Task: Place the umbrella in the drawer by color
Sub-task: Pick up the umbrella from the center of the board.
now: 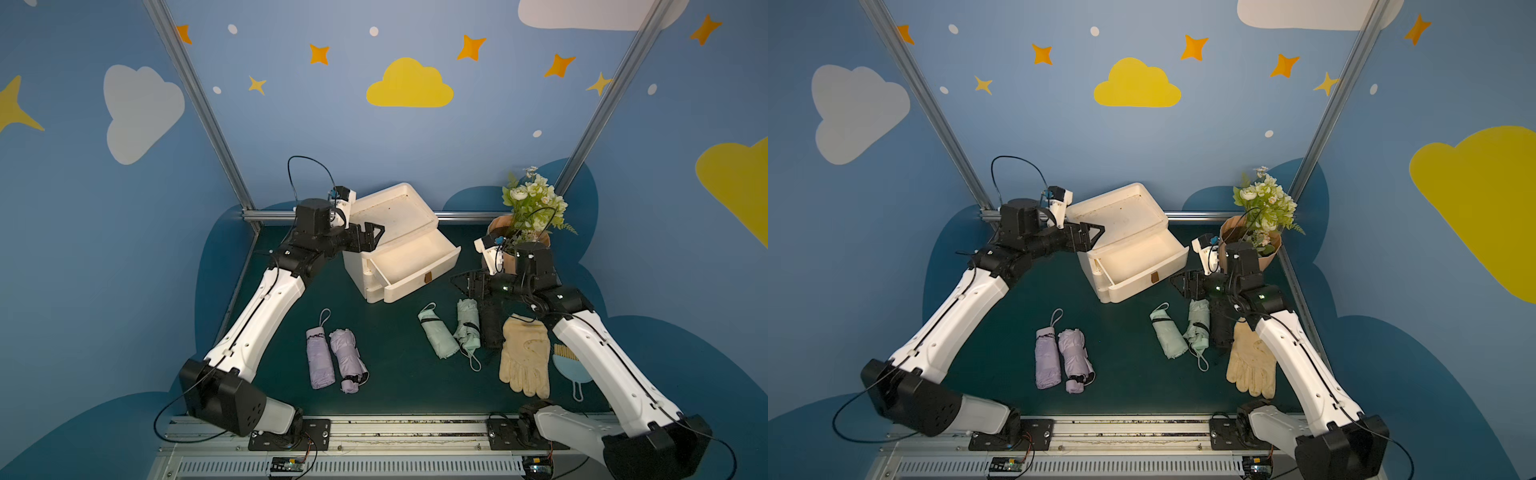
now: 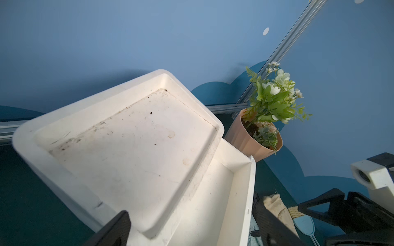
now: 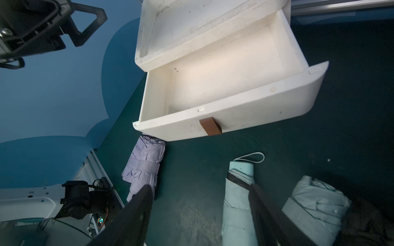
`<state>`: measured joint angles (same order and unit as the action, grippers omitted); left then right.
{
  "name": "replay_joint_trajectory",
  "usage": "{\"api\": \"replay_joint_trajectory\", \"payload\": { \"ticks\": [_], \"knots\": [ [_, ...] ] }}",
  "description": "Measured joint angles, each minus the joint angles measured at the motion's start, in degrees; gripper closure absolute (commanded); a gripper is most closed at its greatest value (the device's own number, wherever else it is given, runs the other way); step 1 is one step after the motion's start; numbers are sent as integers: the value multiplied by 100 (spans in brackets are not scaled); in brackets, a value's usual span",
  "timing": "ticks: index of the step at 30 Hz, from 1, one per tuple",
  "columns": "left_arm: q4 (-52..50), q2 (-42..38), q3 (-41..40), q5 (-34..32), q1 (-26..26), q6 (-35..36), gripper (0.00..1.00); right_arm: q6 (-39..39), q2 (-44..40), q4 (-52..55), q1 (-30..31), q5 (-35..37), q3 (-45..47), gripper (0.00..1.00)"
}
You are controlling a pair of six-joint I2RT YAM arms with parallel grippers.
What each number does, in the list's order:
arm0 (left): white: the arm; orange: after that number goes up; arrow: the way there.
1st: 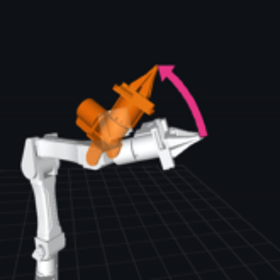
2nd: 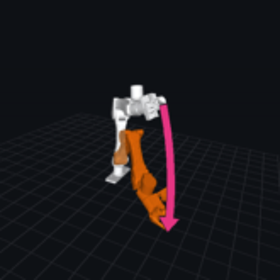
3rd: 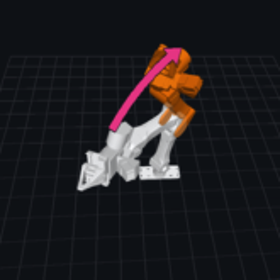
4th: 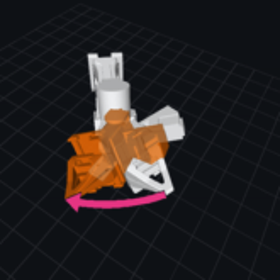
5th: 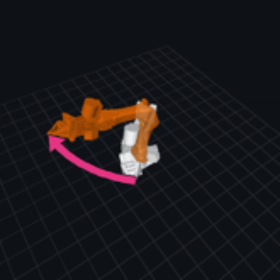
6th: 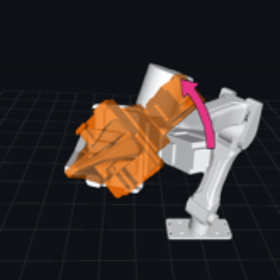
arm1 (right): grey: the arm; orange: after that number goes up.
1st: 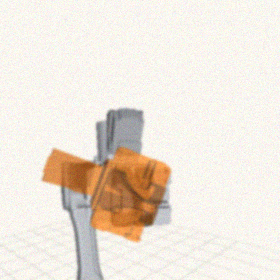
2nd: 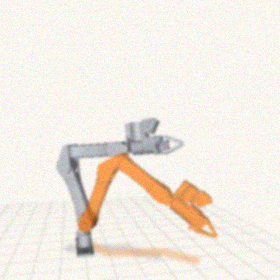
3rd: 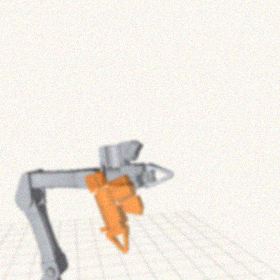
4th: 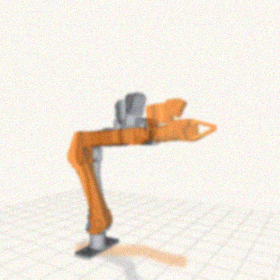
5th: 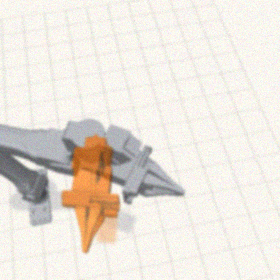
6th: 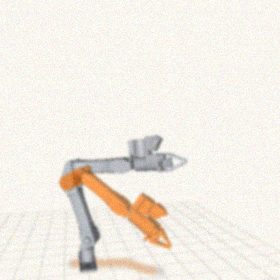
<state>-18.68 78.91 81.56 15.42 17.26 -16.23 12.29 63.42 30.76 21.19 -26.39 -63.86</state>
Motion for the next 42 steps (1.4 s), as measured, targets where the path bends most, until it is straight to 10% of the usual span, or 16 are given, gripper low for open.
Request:
{"api": "replay_joint_trajectory", "payload": {
  "ticks": [16,42],
  "knots": [
    [962,-3058,-4520,-1399,0,-1016,0,254,-463,750,1650,2050,1829,2],
    [1233,-3276,-4662,-2107,-13,-1119,0,72,2516,-404,2719,3899,1589,3]
  ]
}}
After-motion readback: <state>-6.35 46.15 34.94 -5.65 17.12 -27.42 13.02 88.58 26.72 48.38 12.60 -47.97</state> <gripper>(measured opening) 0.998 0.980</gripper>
